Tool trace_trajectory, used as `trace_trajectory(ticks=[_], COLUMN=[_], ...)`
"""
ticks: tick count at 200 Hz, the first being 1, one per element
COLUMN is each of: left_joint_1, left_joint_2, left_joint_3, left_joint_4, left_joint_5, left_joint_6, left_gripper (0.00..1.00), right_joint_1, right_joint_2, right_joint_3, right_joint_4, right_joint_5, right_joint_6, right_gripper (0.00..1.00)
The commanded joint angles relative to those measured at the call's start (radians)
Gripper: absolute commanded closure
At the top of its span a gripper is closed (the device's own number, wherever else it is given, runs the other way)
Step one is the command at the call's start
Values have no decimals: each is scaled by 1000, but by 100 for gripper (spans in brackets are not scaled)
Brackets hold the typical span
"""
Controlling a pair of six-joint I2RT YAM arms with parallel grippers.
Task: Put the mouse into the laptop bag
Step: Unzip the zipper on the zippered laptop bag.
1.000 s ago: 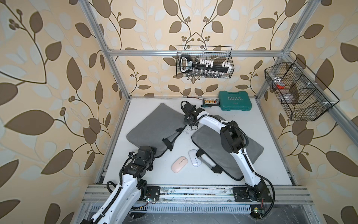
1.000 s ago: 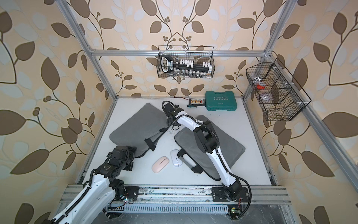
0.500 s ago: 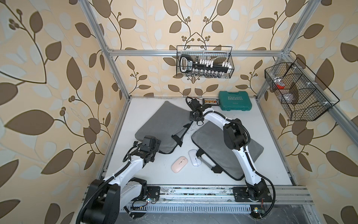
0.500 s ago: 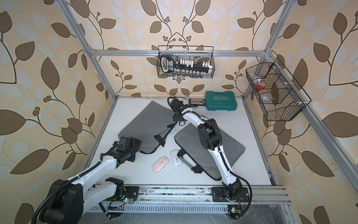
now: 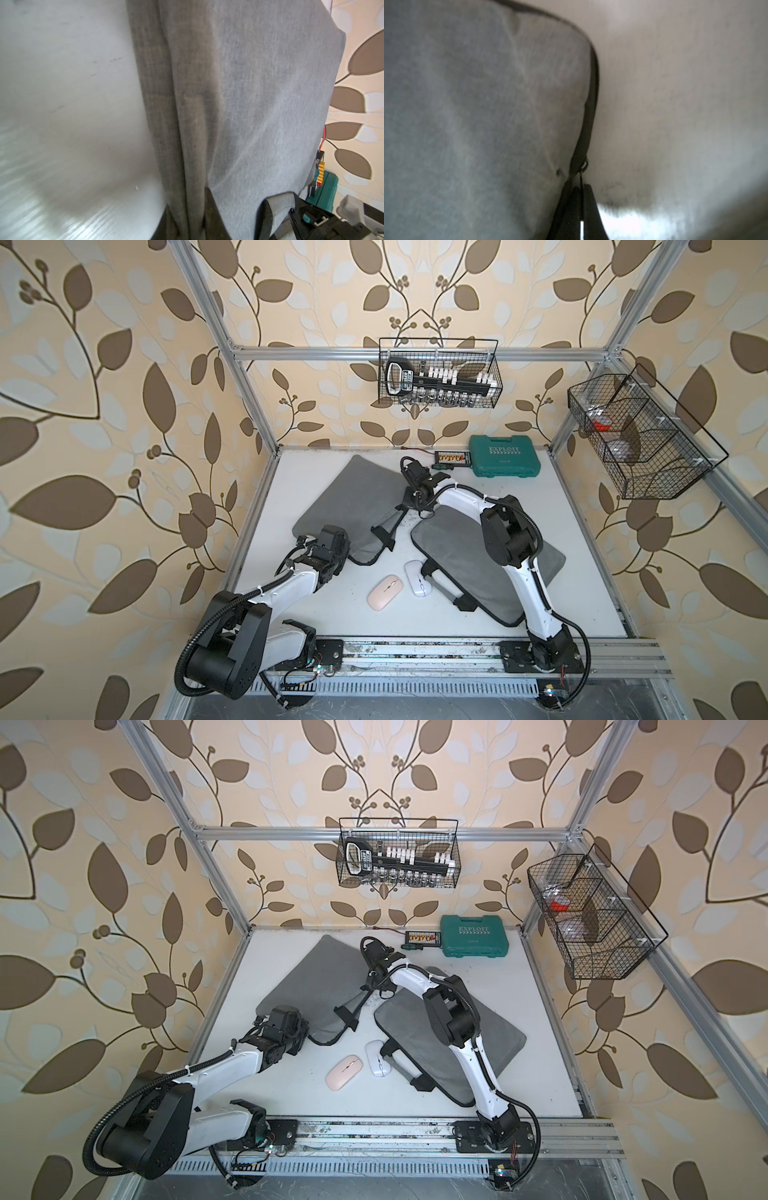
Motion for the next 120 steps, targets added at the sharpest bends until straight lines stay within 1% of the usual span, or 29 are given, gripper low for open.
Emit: trace_trajectory(ticks=[1,15,27,58,90,120], left_joint_1=[-14,-14,-14,-14,-14,-14], left_joint_2=[35,33,26,-3,-27,-57], left_joint_3=[3,-1,0,14,9,0], left_joint_4=[-37,-39,-47,-84,-90,-99], left_joint_5=[-12,-20,-28,-52,-62,-80], left_joint_6=[-20,-25,-28,-24,-28,-33], left_gripper=[90,90,89,88,88,88], right_joint_1=[64,82,123,199,288,362], right_joint_2=[-41,-51,-68,-139,-233,-283], right_joint_3=[-39,-52,-79,-204,-315,-389], right_joint_4=[0,-4,1,70,119,187], right_joint_5=[-55,-50,-49,-56,-21,-61], right_joint_6=[57,58,62,50,22,-20], right_gripper=[100,100,100,100,100,100])
